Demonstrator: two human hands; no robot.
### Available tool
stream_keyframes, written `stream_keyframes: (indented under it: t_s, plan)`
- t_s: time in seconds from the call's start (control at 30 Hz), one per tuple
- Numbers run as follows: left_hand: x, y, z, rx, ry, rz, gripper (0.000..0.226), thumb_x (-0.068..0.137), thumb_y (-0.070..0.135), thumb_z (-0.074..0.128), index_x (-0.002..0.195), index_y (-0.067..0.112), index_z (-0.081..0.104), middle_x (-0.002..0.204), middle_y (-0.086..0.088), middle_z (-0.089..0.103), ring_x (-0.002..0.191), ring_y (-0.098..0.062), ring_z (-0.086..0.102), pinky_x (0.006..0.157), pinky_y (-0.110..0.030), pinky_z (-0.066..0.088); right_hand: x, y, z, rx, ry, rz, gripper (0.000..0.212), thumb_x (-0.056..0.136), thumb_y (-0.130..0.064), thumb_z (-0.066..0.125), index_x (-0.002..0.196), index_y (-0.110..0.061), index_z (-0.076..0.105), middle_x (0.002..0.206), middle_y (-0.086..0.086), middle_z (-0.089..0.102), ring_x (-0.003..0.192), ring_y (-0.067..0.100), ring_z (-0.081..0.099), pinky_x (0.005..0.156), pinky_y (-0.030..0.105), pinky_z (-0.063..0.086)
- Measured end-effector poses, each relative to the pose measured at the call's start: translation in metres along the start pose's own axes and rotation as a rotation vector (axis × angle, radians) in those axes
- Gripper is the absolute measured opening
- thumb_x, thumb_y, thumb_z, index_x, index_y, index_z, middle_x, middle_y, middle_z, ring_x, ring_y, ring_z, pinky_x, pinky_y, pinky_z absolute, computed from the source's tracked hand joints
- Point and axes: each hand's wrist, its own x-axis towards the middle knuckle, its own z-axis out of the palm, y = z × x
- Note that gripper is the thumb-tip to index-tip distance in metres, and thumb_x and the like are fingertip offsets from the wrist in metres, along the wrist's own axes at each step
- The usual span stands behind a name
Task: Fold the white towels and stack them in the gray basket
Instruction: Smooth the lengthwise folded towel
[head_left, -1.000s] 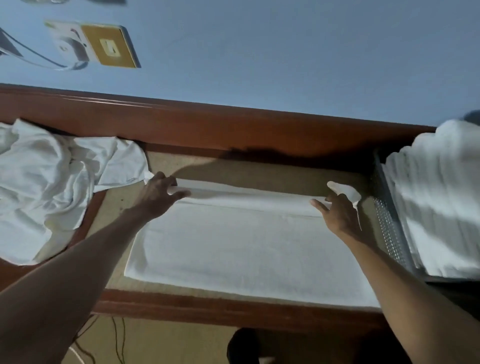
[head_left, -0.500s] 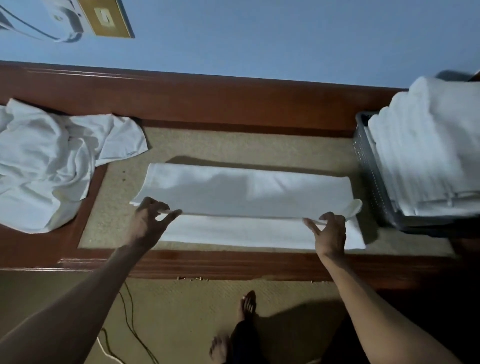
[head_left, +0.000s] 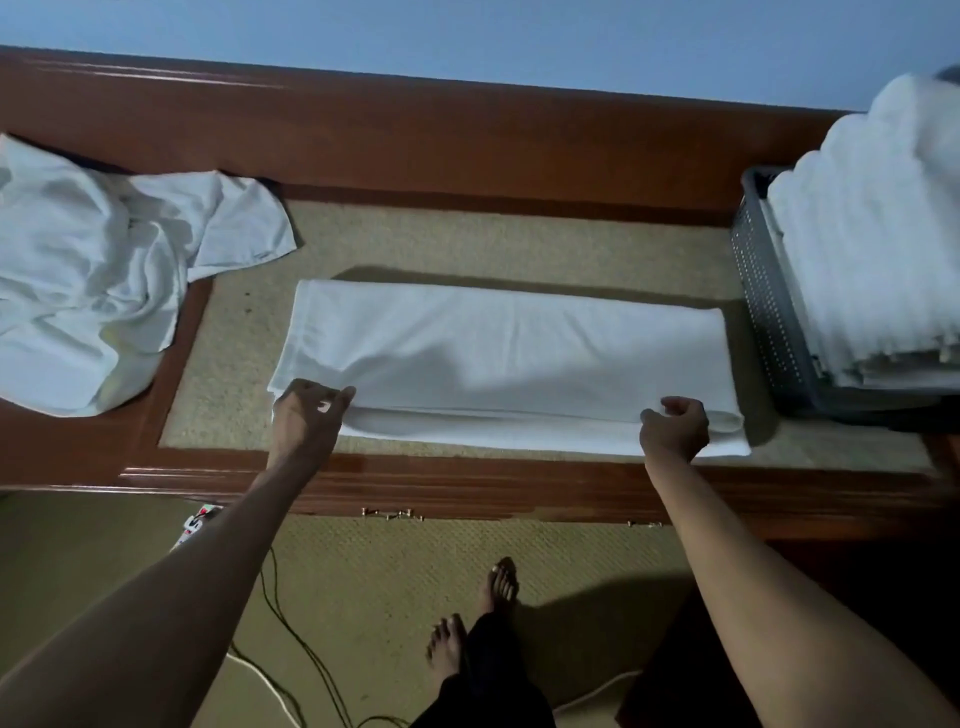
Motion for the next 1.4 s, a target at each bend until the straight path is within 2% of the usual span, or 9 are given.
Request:
stream_keyframes:
  t_s: [0.13, 0.23, 0.5, 0.67, 0.8, 0.97, 1.1, 1.3, 1.4]
  plan:
    - [-0.012, 0.002, -0.009, -0.026, 0.034, 0.028, 0.041, 0.099, 0.035, 0.067, 0.081, -0.001, 0.073, 0.094, -0.016, 0.067, 0.082, -0.025, 0.06, 0.072, -0.033, 0.039, -0.008, 0.006, -0.014, 0.009, -0.007, -0.025, 0.03, 0.081, 0.012, 0.066, 0.105, -0.006, 0.064, 0.111, 0.011, 0.065, 0.105, 0.028, 0.063, 0.086, 0.035, 0.054]
    - [-0.024, 0.004, -0.018, -0.034, 0.045, 0.049, 0.044, 0.098, 0.033, 0.068, 0.059, 0.015, 0.058, 0.078, -0.008, 0.06, 0.074, -0.027, 0.058, 0.068, -0.031, 0.034, -0.018, 0.014, -0.026, 0.017, -0.019, -0.031, 0.033, 0.083, 0.01, 0.066, 0.11, -0.008, 0.061, 0.113, 0.009, 0.063, 0.104, 0.023, 0.059, 0.089, 0.033, 0.052]
    - [-0.034, 0.0, -0.016, -0.022, 0.03, -0.015, 0.042, 0.099, 0.037, 0.066, 0.084, -0.001, 0.076, 0.097, -0.014, 0.07, 0.089, -0.028, 0.064, 0.077, -0.032, 0.04, -0.023, 0.023, -0.023, -0.051, -0.007, -0.076, 0.036, 0.085, 0.011, 0.06, 0.116, -0.006, 0.056, 0.129, 0.019, 0.053, 0.107, 0.028, 0.057, 0.087, 0.029, 0.045]
    - [-0.04, 0.015, -0.013, 0.195, 0.073, -0.043, 0.043, 0.099, 0.054, 0.057, 0.094, 0.018, 0.08, 0.114, -0.006, 0.073, 0.099, -0.037, 0.068, 0.075, -0.037, 0.043, -0.026, 0.023, -0.028, -0.232, 0.129, -0.119, 0.057, 0.082, 0.011, 0.063, 0.131, -0.007, 0.041, 0.145, 0.025, 0.03, 0.113, 0.042, 0.052, 0.087, 0.045, 0.051]
    - [-0.034, 0.043, 0.002, 0.212, 0.162, 0.069, 0.033, 0.1, 0.048, 0.058, 0.089, 0.023, 0.077, 0.095, 0.002, 0.076, 0.079, -0.031, 0.069, 0.065, -0.032, 0.04, -0.007, 0.014, -0.034, -0.288, 0.288, -0.153, 0.061, 0.08, 0.008, 0.062, 0.134, -0.009, 0.04, 0.146, 0.028, 0.032, 0.117, 0.046, 0.049, 0.086, 0.049, 0.05]
    - [-0.015, 0.091, 0.056, 0.141, 0.087, 0.273, 0.024, 0.098, 0.04, 0.058, 0.09, 0.025, 0.074, 0.093, 0.007, 0.072, 0.082, -0.023, 0.064, 0.064, -0.032, 0.043, 0.033, 0.008, -0.035, -0.285, 0.177, -0.294, 0.046, 0.086, -0.005, 0.065, 0.128, -0.005, 0.048, 0.141, 0.024, 0.039, 0.122, 0.044, 0.047, 0.097, 0.054, 0.047]
    - [0.001, 0.129, 0.113, 0.147, -0.012, 0.481, 0.033, 0.095, 0.039, 0.052, 0.111, 0.02, 0.073, 0.114, -0.005, 0.069, 0.105, -0.029, 0.059, 0.081, -0.044, 0.052, 0.079, 0.007, -0.028, -0.263, 0.048, -0.336, 0.04, 0.095, -0.021, 0.063, 0.13, -0.005, 0.051, 0.138, 0.022, 0.043, 0.125, 0.04, 0.047, 0.102, 0.05, 0.044]
    - [0.017, 0.191, 0.191, 0.199, -0.068, 0.622, 0.045, 0.098, 0.036, 0.054, 0.14, 0.019, 0.056, 0.146, -0.01, 0.051, 0.137, -0.031, 0.044, 0.111, -0.049, 0.038, 0.145, -0.013, -0.019, -0.25, -0.001, -0.233, 0.059, 0.101, -0.034, 0.059, 0.146, -0.001, 0.042, 0.151, 0.02, 0.04, 0.137, 0.036, 0.044, 0.114, 0.044, 0.036]
    - [0.028, 0.216, 0.224, 0.286, -0.188, 0.635, 0.055, 0.104, 0.045, 0.046, 0.154, 0.025, 0.042, 0.164, -0.012, 0.031, 0.154, -0.029, 0.021, 0.125, -0.048, 0.017, 0.176, -0.017, -0.011, -0.243, -0.066, -0.208, 0.037, 0.1, -0.036, 0.062, 0.113, -0.001, 0.063, 0.123, 0.016, 0.062, 0.113, 0.028, 0.059, 0.094, 0.033, 0.045]
